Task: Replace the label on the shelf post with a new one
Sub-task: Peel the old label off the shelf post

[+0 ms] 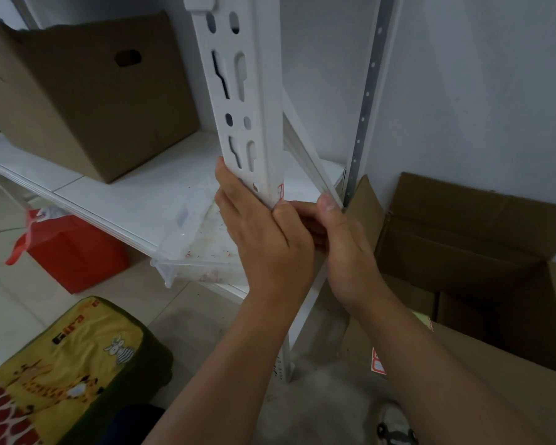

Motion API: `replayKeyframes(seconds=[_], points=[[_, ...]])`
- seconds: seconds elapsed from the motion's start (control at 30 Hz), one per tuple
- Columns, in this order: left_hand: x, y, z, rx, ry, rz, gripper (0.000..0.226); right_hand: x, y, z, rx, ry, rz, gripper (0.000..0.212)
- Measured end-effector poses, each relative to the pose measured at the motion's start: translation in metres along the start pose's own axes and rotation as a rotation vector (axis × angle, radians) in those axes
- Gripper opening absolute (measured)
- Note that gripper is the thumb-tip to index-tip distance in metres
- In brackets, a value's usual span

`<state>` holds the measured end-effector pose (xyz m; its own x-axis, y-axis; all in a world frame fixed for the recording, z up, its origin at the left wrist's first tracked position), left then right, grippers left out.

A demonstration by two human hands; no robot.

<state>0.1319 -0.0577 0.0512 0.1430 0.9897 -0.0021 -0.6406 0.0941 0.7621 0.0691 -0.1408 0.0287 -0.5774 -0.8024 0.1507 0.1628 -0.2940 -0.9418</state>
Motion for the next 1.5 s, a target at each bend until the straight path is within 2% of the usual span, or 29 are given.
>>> replayKeyframes(seconds=[0.47, 0.6, 0.73, 0.93, 1.1, 1.2, 1.33, 1.4, 1.5], points=[[0.003, -0.003, 0.001, -0.01, 0.058, -0.124, 0.067, 0.0, 0.006, -0.001, -0.042, 0.017, 0.013, 0.046], [0.003, -0.01, -0.002, 0.014, 0.015, -0.092, 0.078, -0.001, 0.006, -0.001, -0.043, 0.01, 0.003, 0.043], [0.001, -0.008, -0.003, 0.008, -0.051, -0.121, 0.08, 0.001, 0.003, 0.002, -0.023, 0.018, 0.025, 0.032], [0.006, -0.007, -0.006, 0.031, -0.082, -0.166, 0.081, 0.007, 0.003, 0.007, 0.012, 0.12, 0.044, 0.024], [0.023, 0.006, -0.013, -0.103, 0.013, -0.016, 0.067, 0.016, -0.002, 0.003, 0.11, 0.225, -0.081, 0.018], [0.032, 0.01, -0.013, -0.178, 0.036, 0.034, 0.058, 0.016, -0.011, -0.001, 0.17, 0.164, -0.035, 0.021], [0.041, 0.016, -0.01, -0.235, 0.044, 0.081, 0.051, 0.008, -0.012, -0.006, 0.152, 0.037, 0.026, 0.017], [0.044, 0.02, -0.009, -0.266, 0.042, 0.113, 0.048, 0.006, -0.012, -0.007, 0.132, 0.021, 0.065, 0.014], [0.043, 0.025, -0.009, -0.292, 0.029, 0.132, 0.047, 0.006, -0.015, -0.008, 0.118, 0.025, 0.094, 0.021]])
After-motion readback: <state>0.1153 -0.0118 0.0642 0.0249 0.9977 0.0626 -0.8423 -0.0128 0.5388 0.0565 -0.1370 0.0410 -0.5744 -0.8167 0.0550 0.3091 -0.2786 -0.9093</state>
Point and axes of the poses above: each hand's wrist, its own z-axis towards the middle knuckle, its own x-axis out of the back of the hand, y = z × x, the point moved 9 cm from there along z, towards the middle knuckle, and after that the axes turned 8 degrees about -z, right-handed, at the moved point
